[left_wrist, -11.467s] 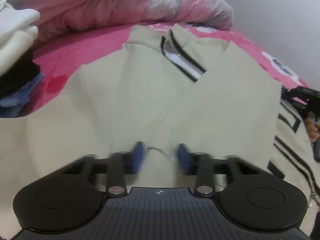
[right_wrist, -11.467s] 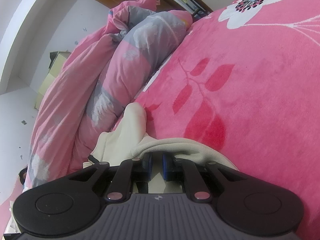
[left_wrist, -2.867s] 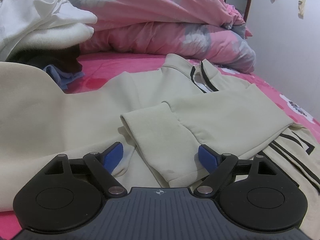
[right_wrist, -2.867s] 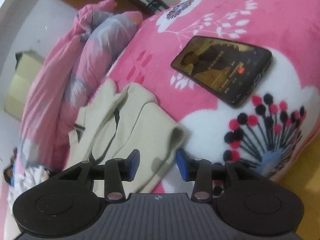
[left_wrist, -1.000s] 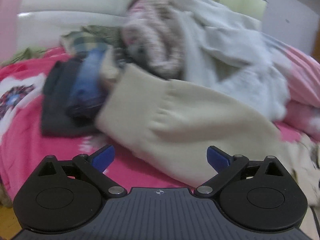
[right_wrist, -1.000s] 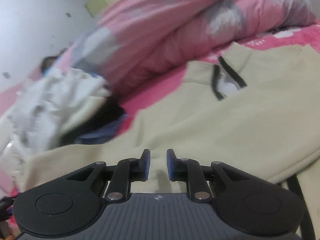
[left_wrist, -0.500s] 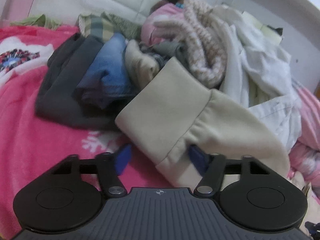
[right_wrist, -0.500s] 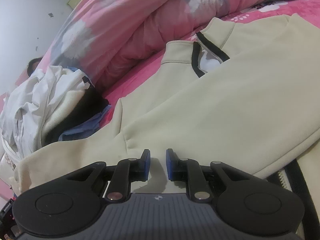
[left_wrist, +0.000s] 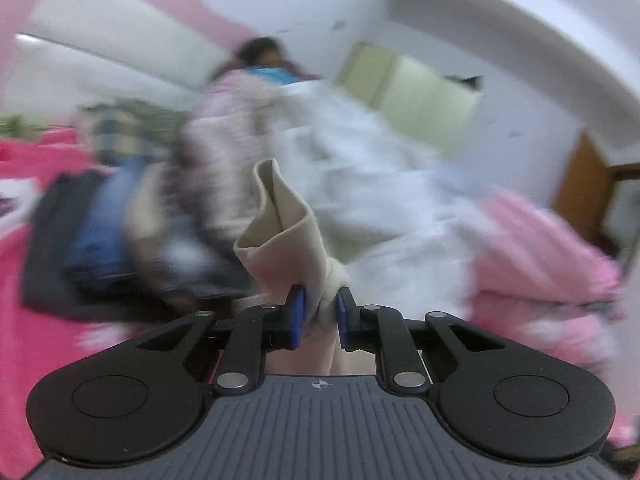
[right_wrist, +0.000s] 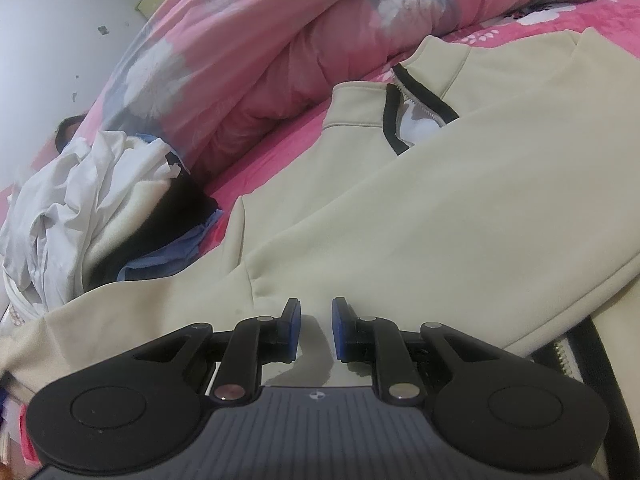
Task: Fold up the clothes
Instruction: 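Lay the sleeve over the jacket and open the left gripper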
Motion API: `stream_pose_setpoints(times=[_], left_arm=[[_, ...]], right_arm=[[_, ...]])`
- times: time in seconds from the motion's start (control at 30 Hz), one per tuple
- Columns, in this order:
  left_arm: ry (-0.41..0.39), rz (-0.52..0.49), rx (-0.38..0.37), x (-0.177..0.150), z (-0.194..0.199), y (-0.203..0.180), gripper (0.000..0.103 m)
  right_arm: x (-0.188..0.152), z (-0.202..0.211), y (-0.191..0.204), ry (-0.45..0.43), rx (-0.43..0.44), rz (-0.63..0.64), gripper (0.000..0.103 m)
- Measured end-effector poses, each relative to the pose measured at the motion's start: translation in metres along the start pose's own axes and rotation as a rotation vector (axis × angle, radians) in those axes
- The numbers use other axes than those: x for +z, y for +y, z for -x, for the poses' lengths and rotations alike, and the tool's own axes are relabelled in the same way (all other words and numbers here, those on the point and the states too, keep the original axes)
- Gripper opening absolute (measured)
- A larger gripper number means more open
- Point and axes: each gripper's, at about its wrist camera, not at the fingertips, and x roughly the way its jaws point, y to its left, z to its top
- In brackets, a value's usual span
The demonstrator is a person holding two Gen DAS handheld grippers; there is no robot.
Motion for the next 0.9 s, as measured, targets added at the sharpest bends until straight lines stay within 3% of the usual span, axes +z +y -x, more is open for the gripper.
stream_pose_setpoints(times=[0.2, 0.37, 0.5, 0.6, 0.63, 0.67, 0.73, 0.83, 0.9], left_arm=[[0.007, -0.116, -0.250, 0.010, -0.002, -0.106, 0.015], [0.147, -0.210, -0.391, -0.027, -0.041, -0.199, 0.016], [0.310, -0.265, -0.370, -0.081, -0.093, -0.243, 0.021], [0.384, -0.285, -0.327, -0.113, -0.111, -0.249, 0.027], [0.400, -0.279, -0.321, -0.120, -0.114, -0.248, 0.035], [0.400, -0.264, -0.333, -0.122, -0.110, -0.245, 0.042], [0.365, -0.279, -0.347, -0.123, -0.097, -0.246, 0.071], [0.311, -0.327, -0.380, -0.118, -0.071, -0.252, 0.075], [0.317, -0.330, -0.422, -0.114, -0.059, -0.255, 0.075]], right_arm=[[0.001, 0.001, -0.005, 0.005, 0.011, -0.033, 0.017], [0.003, 0.003, -0.013, 0.003, 0.030, -0.087, 0.017], [0.005, 0.004, -0.024, 0.001, 0.055, -0.149, 0.016], [0.005, 0.003, -0.035, 0.003, 0.086, -0.215, 0.016], [0.006, 0.003, -0.037, 0.005, 0.093, -0.231, 0.016], [0.006, 0.003, -0.040, 0.007, 0.100, -0.247, 0.016], [0.006, 0.003, -0.043, 0.010, 0.113, -0.270, 0.016], [0.006, 0.002, -0.044, 0.013, 0.120, -0.283, 0.016], [0.006, 0.001, -0.043, 0.012, 0.118, -0.281, 0.016]])
